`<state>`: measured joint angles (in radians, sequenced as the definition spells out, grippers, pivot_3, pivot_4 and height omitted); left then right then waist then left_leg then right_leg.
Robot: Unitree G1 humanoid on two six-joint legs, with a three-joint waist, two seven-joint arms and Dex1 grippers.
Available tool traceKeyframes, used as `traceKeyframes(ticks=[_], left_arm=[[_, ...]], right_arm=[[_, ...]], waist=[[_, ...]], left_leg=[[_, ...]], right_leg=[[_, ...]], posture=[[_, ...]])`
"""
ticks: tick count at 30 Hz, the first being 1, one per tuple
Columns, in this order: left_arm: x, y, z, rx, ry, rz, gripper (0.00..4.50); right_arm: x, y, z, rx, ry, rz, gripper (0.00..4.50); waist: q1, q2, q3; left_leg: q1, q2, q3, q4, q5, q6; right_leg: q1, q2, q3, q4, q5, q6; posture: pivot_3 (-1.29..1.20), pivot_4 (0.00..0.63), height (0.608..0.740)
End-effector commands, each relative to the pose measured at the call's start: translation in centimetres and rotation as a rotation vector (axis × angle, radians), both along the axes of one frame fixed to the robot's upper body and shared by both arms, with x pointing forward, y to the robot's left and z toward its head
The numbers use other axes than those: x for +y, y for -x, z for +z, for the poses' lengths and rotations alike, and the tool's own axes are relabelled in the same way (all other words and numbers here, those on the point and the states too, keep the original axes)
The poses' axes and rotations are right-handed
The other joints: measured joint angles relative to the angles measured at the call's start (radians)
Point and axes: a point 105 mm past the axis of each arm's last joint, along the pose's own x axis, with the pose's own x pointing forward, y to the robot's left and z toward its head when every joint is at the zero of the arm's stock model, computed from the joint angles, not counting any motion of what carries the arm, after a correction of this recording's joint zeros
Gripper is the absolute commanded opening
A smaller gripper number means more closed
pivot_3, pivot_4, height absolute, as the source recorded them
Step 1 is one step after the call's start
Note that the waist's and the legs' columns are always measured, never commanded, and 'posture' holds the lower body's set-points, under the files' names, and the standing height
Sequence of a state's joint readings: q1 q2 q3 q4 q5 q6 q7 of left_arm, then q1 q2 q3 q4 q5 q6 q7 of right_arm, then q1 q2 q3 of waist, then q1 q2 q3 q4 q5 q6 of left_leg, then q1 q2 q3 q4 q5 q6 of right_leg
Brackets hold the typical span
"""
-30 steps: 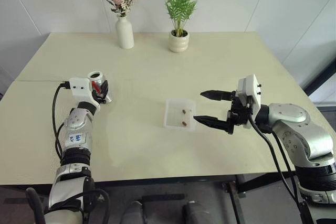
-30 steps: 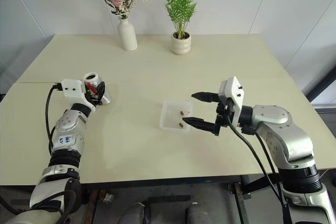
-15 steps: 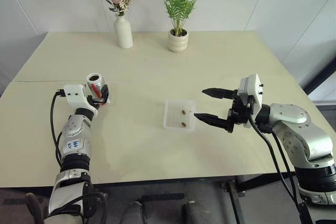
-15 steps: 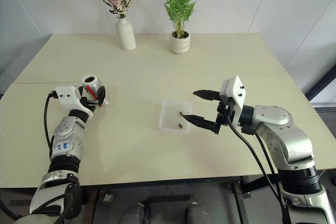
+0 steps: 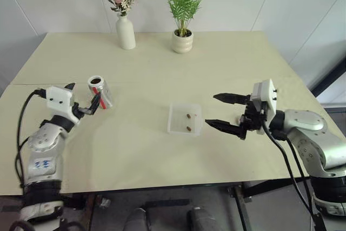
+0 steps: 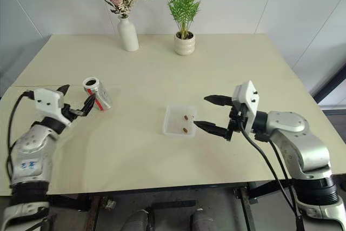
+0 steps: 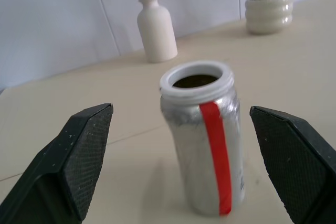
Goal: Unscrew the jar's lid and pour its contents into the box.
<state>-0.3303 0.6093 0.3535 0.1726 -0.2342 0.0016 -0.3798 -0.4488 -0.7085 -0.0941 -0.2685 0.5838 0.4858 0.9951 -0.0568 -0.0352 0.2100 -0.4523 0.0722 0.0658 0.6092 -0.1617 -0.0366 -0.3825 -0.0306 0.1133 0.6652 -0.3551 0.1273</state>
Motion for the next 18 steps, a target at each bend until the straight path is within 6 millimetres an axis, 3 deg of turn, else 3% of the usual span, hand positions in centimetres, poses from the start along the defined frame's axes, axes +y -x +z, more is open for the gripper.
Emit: traceKeyframes(ticks=[1, 5, 9, 13, 18], left_arm=[[-0.8, 2.1, 2.2, -0.04, -0.104, -0.104, 4.47], [-3.2, 4.6, 2.5, -0.05, -0.236, -0.333, 4.47], [-6.4, 6.9, 1.5, 0.067, -0.095, -0.682, 4.47], [-8.5, 7.8, 1.1, 0.139, -0.181, -0.862, 4.47], [-9.4, 7.8, 1.6, 0.143, -0.262, -0.924, 4.47]], right_arm=[[-0.5, 0.8, 1.3, -0.054, 0.008, 0.015, 4.5], [-1.3, 1.7, 1.6, -0.075, 0.051, 0.028, 4.5], [-2.7, 2.6, 1.8, -0.097, 0.099, 0.004, 4.5], [-4.0, 3.4, 1.8, -0.08, 0.122, -0.02, 4.5], [-4.6, 4.0, 0.7, -0.062, 0.16, -0.012, 4.5]], waist=[[0.0, 0.0, 0.0], [0.001, -0.001, -0.001], [0.002, -0.001, -0.001], [0.001, -0.001, -0.001], [-0.005, -0.001, -0.001]], left_leg=[[0.001, 0.001, 0.0, -0.001, 0.0, 0.0], [0.01, 0.001, 0.006, -0.013, -0.003, -0.005], [0.011, 0.002, 0.013, -0.018, -0.003, -0.005], [0.011, 0.002, 0.014, -0.018, 0.0, 0.0], [0.012, 0.002, 0.014, -0.019, 0.0, 0.0]], right_leg=[[0.001, 0.0, -0.001, -0.002, 0.001, -0.001], [0.008, -0.004, -0.001, -0.011, 0.0, -0.008], [0.008, -0.01, -0.002, -0.012, -0.01, -0.025], [0.008, -0.008, -0.003, -0.012, -0.004, -0.01], [0.008, -0.007, -0.002, -0.013, -0.005, -0.01]], posture=[[0.0, 0.15, 0.74], [0.0, 0.15, 0.74], [0.0, 0.15, 0.74], [0.0, 0.15, 0.74], [0.0, 0.15, 0.74]])
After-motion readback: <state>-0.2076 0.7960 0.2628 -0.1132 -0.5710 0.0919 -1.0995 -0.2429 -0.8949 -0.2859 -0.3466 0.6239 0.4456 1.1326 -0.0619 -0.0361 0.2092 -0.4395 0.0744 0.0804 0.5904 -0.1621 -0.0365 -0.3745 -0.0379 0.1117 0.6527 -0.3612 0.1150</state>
